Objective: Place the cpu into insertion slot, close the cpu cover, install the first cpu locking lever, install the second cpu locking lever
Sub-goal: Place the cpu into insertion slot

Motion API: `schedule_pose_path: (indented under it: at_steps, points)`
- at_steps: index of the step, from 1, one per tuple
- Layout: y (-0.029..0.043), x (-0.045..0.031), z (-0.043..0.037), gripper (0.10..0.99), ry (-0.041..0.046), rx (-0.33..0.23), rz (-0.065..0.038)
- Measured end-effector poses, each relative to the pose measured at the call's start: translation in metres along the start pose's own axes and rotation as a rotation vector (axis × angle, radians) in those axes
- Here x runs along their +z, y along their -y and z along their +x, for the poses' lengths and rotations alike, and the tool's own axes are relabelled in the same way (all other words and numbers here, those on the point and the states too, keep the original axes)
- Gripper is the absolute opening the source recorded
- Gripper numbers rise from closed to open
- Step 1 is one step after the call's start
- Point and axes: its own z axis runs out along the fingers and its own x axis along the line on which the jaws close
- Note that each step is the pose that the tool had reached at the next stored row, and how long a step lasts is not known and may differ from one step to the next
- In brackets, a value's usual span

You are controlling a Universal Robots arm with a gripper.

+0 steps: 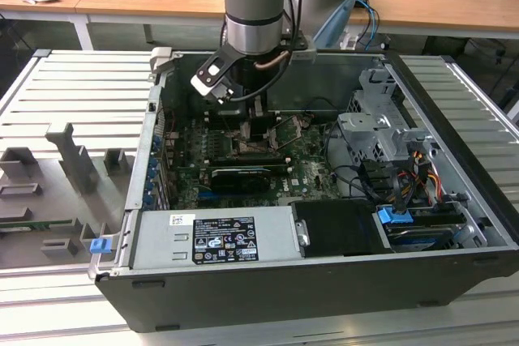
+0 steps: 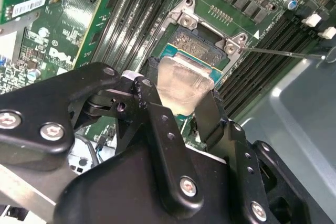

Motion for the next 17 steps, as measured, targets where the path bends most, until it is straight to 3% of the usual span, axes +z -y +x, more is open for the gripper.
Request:
schedule_pose_path:
  at_steps: [17]
  points:
    - [0.0021,0.0064,0.0004,0.525,-0.0019,0.001,-0.002]
